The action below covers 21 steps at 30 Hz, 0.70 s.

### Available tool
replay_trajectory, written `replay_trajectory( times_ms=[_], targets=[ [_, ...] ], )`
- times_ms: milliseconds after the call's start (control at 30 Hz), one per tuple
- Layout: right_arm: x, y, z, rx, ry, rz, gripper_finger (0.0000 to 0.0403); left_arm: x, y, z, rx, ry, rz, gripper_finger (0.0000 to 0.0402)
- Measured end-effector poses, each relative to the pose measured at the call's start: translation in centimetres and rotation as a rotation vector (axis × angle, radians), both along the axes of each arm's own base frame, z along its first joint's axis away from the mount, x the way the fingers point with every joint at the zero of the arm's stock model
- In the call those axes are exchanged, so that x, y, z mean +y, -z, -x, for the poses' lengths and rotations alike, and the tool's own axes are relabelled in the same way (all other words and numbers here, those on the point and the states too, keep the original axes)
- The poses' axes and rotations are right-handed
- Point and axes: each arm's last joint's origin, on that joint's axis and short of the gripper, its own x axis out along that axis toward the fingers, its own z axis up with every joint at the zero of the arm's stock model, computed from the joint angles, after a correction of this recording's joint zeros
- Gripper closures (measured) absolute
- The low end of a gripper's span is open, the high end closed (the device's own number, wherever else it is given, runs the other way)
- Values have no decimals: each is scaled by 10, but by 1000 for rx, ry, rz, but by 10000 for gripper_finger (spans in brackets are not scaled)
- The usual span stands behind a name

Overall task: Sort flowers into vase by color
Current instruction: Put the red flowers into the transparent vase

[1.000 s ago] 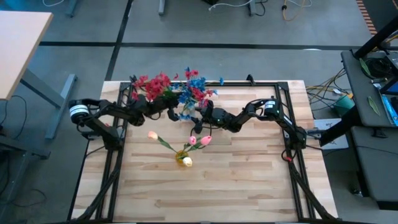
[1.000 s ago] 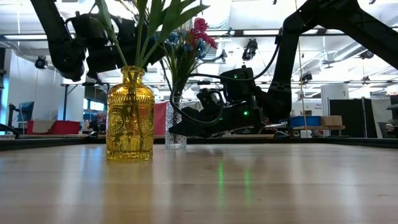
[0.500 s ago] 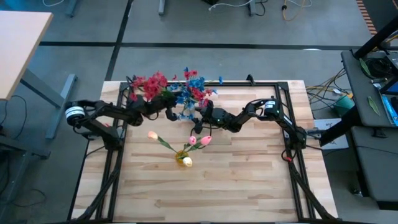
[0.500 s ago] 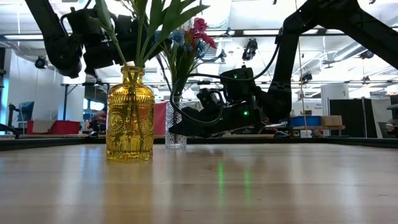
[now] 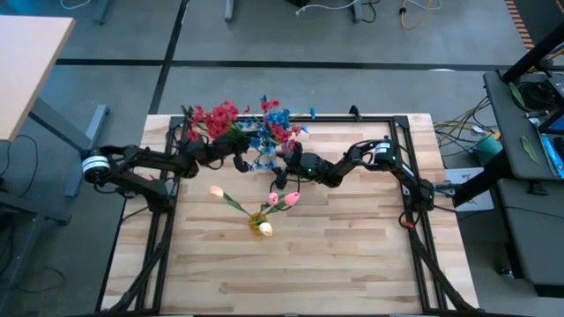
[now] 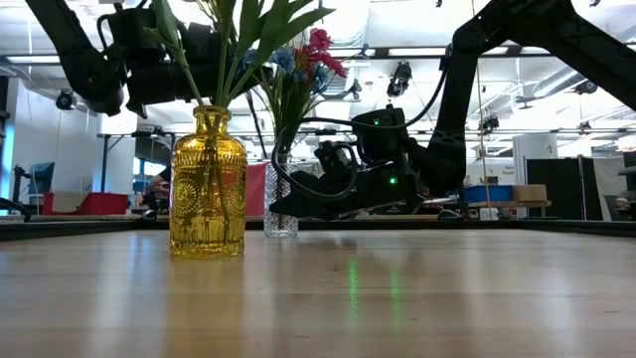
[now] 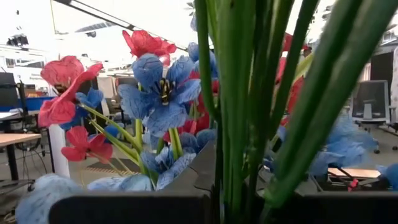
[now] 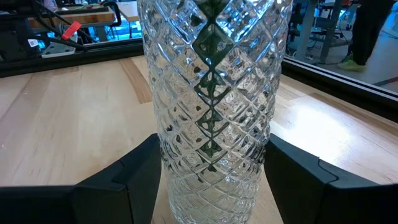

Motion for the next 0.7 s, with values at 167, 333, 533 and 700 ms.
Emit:
replay_trajectory(
  times_ms=[167, 333, 533, 700],
  targets=[
    [0, 0, 0, 0, 0, 0, 168, 0, 1, 0, 18, 0, 9, 401],
    [0, 0, 0, 0, 0, 0, 168, -2, -3, 4, 62, -1, 24, 402],
    [0, 0, 0, 0, 0, 0, 168, -8, -13, 18, 139, -43, 40, 402],
    [0, 0, 0, 0, 0, 0, 168, -13, -21, 32, 203, -89, 52, 402]
  ],
)
